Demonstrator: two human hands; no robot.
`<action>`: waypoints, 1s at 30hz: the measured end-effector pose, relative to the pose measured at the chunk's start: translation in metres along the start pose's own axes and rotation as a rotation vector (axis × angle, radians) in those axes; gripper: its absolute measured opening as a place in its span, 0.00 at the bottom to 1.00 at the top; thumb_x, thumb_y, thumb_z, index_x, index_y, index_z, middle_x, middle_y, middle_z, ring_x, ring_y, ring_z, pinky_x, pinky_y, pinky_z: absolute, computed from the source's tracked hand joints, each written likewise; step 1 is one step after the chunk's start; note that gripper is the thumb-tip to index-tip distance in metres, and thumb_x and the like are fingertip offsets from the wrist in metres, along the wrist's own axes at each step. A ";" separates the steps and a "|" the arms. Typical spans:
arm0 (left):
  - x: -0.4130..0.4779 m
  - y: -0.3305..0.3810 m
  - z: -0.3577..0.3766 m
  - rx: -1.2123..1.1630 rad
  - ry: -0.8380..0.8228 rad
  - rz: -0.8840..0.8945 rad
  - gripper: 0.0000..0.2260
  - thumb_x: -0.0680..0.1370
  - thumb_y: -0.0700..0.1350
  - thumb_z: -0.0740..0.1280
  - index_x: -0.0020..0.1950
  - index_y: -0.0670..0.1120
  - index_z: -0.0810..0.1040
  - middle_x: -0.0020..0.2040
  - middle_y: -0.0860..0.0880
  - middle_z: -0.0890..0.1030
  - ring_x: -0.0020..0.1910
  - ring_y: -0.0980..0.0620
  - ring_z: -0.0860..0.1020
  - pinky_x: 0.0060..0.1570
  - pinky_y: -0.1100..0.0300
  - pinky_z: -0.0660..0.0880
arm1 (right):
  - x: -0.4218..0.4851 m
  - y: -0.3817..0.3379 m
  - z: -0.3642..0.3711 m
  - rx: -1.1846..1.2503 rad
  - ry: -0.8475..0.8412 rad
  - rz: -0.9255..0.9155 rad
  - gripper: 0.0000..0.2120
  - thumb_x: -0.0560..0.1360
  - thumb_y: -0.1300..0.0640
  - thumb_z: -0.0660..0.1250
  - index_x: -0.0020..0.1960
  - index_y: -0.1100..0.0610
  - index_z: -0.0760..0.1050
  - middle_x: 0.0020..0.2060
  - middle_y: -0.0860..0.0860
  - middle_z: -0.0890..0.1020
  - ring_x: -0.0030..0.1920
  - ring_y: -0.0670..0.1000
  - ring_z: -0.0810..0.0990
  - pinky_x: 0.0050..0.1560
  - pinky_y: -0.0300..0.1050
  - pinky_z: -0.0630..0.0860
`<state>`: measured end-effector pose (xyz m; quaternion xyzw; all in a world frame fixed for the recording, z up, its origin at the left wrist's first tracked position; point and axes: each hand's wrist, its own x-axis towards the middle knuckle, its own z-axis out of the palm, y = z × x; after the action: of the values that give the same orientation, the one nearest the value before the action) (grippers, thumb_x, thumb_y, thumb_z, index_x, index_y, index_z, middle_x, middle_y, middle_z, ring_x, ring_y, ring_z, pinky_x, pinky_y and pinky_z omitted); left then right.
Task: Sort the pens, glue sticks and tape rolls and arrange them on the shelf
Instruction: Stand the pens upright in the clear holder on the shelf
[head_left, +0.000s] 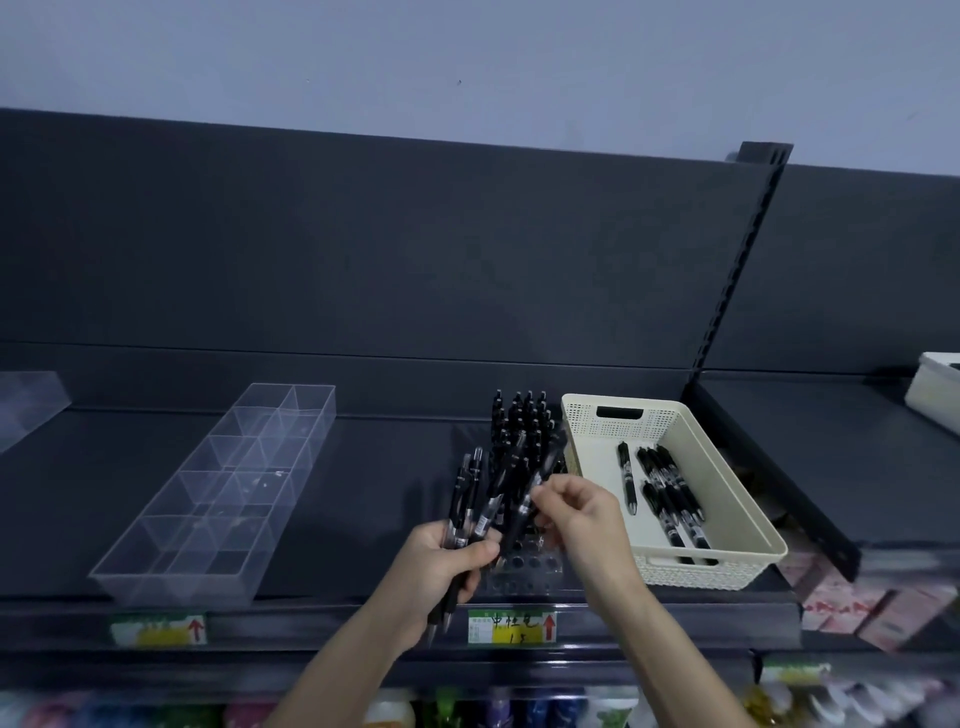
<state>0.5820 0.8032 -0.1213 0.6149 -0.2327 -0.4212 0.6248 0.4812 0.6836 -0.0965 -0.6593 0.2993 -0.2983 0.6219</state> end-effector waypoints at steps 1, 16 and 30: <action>0.000 0.000 0.000 0.011 0.018 0.008 0.04 0.75 0.39 0.68 0.46 0.38 0.79 0.33 0.47 0.79 0.25 0.55 0.71 0.26 0.64 0.67 | 0.002 0.001 -0.004 -0.015 0.066 -0.030 0.09 0.75 0.64 0.65 0.35 0.60 0.73 0.26 0.51 0.74 0.25 0.47 0.68 0.26 0.39 0.66; -0.002 -0.007 -0.012 0.048 0.151 0.093 0.04 0.78 0.35 0.63 0.50 0.41 0.75 0.35 0.45 0.79 0.28 0.54 0.77 0.30 0.63 0.75 | 0.026 0.039 0.002 -0.846 0.096 -0.183 0.09 0.78 0.57 0.60 0.54 0.61 0.73 0.44 0.55 0.82 0.42 0.53 0.78 0.41 0.42 0.73; 0.005 -0.011 -0.012 0.080 0.167 0.108 0.05 0.78 0.39 0.63 0.47 0.44 0.78 0.36 0.48 0.75 0.38 0.53 0.74 0.43 0.63 0.73 | 0.023 0.044 0.003 -0.882 0.139 -0.114 0.10 0.78 0.57 0.60 0.56 0.61 0.73 0.44 0.57 0.82 0.42 0.55 0.80 0.44 0.46 0.76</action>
<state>0.5916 0.8069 -0.1345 0.6587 -0.2294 -0.3247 0.6389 0.4967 0.6657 -0.1398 -0.8552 0.4021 -0.2194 0.2425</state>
